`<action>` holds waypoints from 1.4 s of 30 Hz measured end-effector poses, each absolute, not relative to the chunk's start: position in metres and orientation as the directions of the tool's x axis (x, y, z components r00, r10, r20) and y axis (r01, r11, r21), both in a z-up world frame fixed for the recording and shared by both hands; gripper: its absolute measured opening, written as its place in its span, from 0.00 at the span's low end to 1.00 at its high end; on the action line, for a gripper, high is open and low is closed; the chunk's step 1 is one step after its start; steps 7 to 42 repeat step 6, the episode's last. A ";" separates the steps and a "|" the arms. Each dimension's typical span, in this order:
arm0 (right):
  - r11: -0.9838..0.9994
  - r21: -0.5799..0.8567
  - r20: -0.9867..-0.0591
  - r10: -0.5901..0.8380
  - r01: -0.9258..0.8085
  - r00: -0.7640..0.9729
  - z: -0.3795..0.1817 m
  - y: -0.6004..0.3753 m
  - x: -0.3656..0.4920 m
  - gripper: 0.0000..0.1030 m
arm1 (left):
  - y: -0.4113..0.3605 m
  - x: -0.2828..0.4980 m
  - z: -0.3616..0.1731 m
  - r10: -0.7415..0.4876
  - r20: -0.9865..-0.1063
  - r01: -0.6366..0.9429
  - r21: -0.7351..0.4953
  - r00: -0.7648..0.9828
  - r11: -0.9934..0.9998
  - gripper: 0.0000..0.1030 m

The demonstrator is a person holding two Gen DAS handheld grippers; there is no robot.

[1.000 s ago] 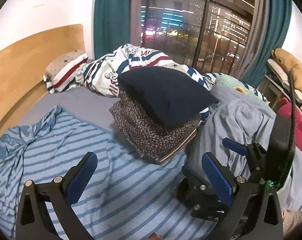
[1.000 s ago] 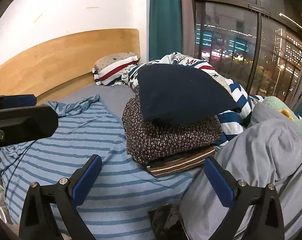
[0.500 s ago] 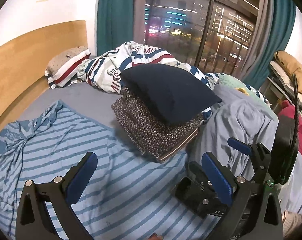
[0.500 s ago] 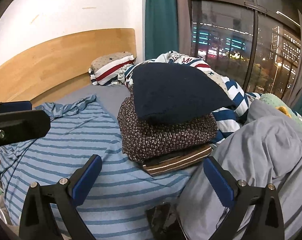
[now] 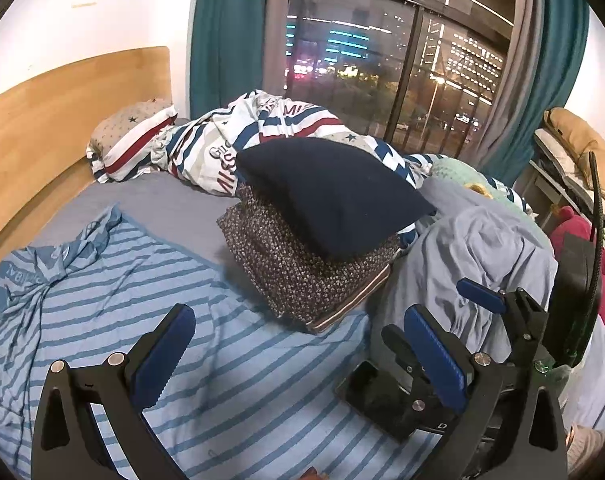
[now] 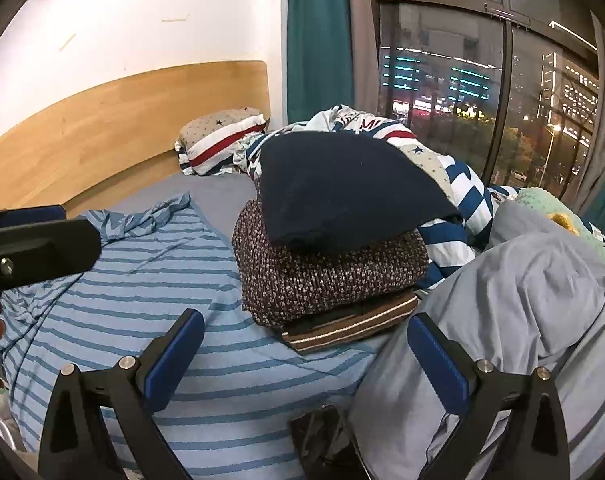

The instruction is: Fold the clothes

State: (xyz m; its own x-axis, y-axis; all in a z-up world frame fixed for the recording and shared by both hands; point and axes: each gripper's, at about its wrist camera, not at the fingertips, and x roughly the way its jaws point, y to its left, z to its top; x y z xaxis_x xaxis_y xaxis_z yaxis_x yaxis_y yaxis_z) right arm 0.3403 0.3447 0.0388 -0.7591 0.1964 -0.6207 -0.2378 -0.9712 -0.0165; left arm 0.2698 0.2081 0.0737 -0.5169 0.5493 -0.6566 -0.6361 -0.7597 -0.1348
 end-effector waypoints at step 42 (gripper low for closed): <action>-0.969 -0.014 -0.617 0.201 -0.245 -0.761 0.044 0.350 0.340 1.00 | 0.212 0.267 0.078 0.547 -0.659 -0.638 -0.130 -0.516 -0.759 1.00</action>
